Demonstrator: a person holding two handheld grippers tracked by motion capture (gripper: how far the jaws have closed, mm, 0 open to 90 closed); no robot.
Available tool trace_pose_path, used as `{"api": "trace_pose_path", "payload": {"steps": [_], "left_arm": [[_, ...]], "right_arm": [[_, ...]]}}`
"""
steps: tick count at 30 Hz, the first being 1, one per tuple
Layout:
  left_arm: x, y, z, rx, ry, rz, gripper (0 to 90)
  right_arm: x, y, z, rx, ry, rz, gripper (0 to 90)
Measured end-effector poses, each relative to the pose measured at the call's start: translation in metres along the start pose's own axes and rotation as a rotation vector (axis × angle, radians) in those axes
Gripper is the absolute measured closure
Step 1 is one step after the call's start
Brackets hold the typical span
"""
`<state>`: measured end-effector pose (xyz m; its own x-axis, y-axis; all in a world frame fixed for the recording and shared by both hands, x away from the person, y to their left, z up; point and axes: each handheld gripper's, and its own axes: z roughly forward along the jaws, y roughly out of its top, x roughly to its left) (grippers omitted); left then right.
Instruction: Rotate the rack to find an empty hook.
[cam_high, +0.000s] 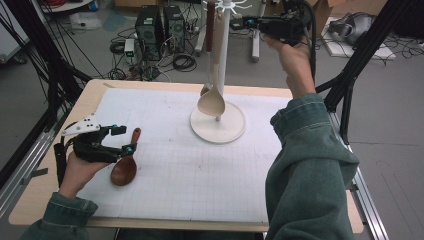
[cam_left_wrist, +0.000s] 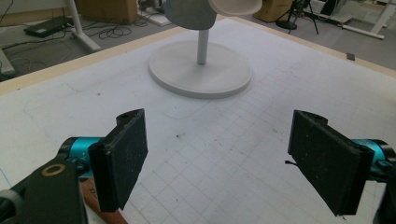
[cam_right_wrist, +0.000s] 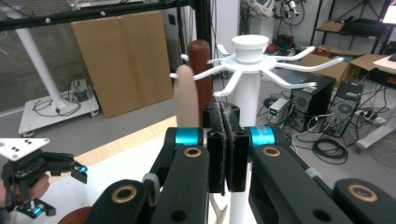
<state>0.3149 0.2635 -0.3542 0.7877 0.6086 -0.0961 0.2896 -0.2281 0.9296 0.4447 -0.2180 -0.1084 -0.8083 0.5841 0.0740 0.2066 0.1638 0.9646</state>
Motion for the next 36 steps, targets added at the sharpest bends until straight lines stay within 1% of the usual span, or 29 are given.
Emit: {"api": "trace_pose_path", "payload": {"steps": [5,8,10,13,20,25,28,33,36], "left_arm": [[0.0,0.0,0.001,0.004,0.001,-0.001,20.3],[0.0,0.0,0.0,0.003,0.0,-0.001,20.3],[0.0,0.0,0.0,0.002,0.001,-0.002,20.3],[0.001,0.0,-0.001,0.0,0.0,0.001,20.3],[0.001,0.001,-0.002,-0.002,0.005,0.003,20.3],[0.0,0.001,-0.002,-0.001,0.003,-0.001,20.3],[0.0,0.001,-0.002,-0.001,0.004,0.001,20.3],[0.0,0.002,-0.003,-0.003,0.003,0.002,20.3],[-0.001,0.002,-0.003,-0.002,0.002,0.004,20.3]], "right_arm": [[-0.004,0.004,0.003,-0.001,0.003,0.006,89.7],[-0.003,0.009,0.005,-0.007,0.009,0.0,89.7],[-0.001,0.012,0.008,-0.002,0.009,-0.008,89.7],[0.001,0.012,0.01,-0.005,0.013,-0.005,89.7],[0.01,0.013,0.019,0.005,0.013,-0.029,89.8],[0.016,0.014,0.027,0.026,0.001,-0.04,89.8],[0.019,0.014,0.031,0.026,-0.004,-0.039,89.8],[0.026,0.016,0.037,0.027,-0.019,-0.058,89.8],[0.027,0.016,0.037,0.029,-0.022,-0.061,89.8]]}}
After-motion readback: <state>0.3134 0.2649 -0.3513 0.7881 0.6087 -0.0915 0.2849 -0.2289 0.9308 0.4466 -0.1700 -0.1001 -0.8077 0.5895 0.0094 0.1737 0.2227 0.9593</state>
